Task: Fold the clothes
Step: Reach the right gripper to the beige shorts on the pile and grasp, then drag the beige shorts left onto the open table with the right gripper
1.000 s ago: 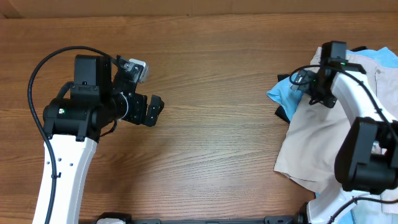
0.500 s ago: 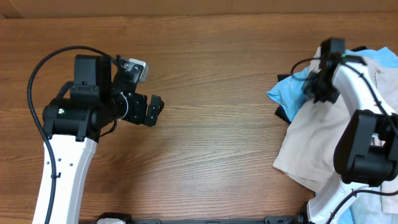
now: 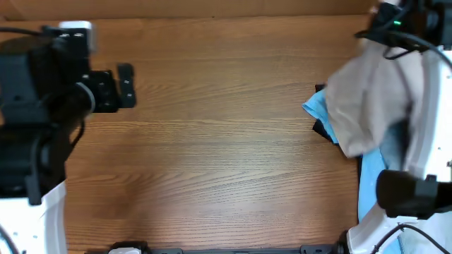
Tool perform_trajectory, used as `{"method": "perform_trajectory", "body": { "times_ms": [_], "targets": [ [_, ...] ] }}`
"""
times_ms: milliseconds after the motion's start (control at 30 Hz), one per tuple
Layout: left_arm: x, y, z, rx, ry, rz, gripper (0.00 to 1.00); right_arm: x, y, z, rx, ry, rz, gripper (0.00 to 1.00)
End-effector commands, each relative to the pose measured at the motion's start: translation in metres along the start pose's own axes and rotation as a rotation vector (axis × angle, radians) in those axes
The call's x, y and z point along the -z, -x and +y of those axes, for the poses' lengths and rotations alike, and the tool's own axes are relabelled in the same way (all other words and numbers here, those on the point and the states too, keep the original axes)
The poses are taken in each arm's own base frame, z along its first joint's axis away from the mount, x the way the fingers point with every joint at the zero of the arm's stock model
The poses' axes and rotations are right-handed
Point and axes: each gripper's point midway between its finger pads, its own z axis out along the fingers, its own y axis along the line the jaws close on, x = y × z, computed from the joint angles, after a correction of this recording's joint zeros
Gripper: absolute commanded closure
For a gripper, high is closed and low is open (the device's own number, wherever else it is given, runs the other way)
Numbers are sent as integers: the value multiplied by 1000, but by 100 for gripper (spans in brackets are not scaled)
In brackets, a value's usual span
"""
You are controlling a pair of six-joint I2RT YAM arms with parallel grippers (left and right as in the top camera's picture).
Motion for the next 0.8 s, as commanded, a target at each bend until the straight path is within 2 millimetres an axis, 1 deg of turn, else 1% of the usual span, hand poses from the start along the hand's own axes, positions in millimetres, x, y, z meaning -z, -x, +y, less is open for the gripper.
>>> {"method": "perform_trajectory", "body": {
  "times_ms": [0, 33, 67, 100, 133, 167, 200, 233, 267, 300, 367, 433, 467, 533, 600, 667, 700, 767],
  "targets": [
    [29, 14, 38, 158, 183, -83, 0, 33, -38, 137, 243, 361, 45, 94],
    [36, 15, 45, 179, 208, -97, 0, 37, -57, 168, 319, 421, 74, 94],
    [42, 17, 49, 195, 226, -111, 0, 43, -80, 201, 411, 480, 102, 93],
    [47, 19, 52, 201, 233, -126, 0, 49, -101, 228, 499, 524, 123, 89],
    [51, 21, 54, 206, 240, -138, 0, 54, -122, 249, 584, 547, 133, 76],
    [54, 23, 56, 207, 247, -146, 0, 56, -137, 264, 648, 527, 131, 47],
    [59, 23, 59, 210, 260, -158, 0, 56, -147, 271, 680, 458, 115, 25],
    [61, 23, 62, 213, 279, -161, 0, 55, -149, 271, 682, 377, 88, 11],
    [62, 23, 65, 215, 296, -164, 0, 54, -147, 269, 676, 295, 51, 4],
    [65, 23, 66, 212, 304, -170, 0, 55, -142, 265, 664, 218, 7, 0],
    [65, 24, 66, 190, 302, -167, 0, 60, -132, 260, 636, 156, -45, 0],
    [62, 23, 63, 177, 289, -159, 0, 64, -122, 254, 589, 148, -69, 0],
    [59, 23, 59, 164, 264, -150, 0, 64, -116, 249, 551, 140, -75, 0],
    [48, 23, 42, 109, 159, -116, 0, 64, -102, 232, 442, 114, -84, 0],
    [32, 20, 21, 42, 41, -66, 0, 62, -89, 215, 330, 85, -91, 0],
    [13, 16, 8, -6, -38, -13, 0, 61, -78, 196, 209, 55, -95, 0],
    [0, 15, 5, -31, -58, 15, 0, 60, -72, 183, 131, 32, -95, 0],
    [-27, 18, 5, -91, -65, 50, 0, 59, -63, 157, -6, -8, -86, 0]
  ]
}}
